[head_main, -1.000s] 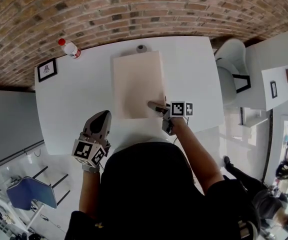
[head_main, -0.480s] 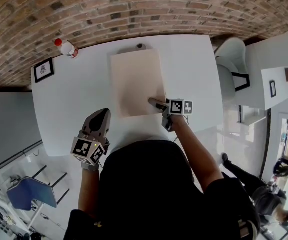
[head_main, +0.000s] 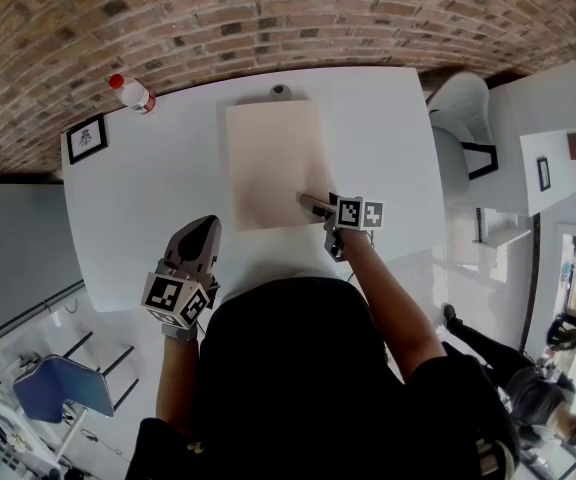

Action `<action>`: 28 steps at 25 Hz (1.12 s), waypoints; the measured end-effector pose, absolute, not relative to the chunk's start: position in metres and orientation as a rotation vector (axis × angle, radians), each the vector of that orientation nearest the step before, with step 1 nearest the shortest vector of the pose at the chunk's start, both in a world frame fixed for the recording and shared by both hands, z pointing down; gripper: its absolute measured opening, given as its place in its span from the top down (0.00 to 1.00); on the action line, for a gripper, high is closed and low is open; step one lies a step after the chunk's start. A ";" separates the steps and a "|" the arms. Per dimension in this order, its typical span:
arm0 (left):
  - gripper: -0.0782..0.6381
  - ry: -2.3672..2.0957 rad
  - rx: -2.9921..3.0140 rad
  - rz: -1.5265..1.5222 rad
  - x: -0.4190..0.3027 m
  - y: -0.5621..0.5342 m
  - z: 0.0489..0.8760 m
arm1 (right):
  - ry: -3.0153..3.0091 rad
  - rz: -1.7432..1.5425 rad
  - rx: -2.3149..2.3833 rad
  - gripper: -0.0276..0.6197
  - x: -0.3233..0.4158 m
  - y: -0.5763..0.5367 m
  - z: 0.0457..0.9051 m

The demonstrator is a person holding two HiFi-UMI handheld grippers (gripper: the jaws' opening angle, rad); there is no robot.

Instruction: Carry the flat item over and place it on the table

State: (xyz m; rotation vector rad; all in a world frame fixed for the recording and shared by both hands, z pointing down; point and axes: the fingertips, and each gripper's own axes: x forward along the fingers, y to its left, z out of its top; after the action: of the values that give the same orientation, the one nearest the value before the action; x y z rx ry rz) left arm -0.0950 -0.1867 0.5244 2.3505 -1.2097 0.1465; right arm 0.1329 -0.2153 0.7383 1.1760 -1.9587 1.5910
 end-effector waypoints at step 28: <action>0.89 -1.258 2.514 0.023 -0.071 -0.156 0.446 | -2.559 0.739 1.300 0.94 0.122 -0.193 0.487</action>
State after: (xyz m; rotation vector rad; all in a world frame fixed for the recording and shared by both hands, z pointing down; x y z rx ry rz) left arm -0.0709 -0.1555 0.4462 2.5139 -1.2580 0.0230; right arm 0.1215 -0.1927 0.4870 1.3002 -2.5590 0.7394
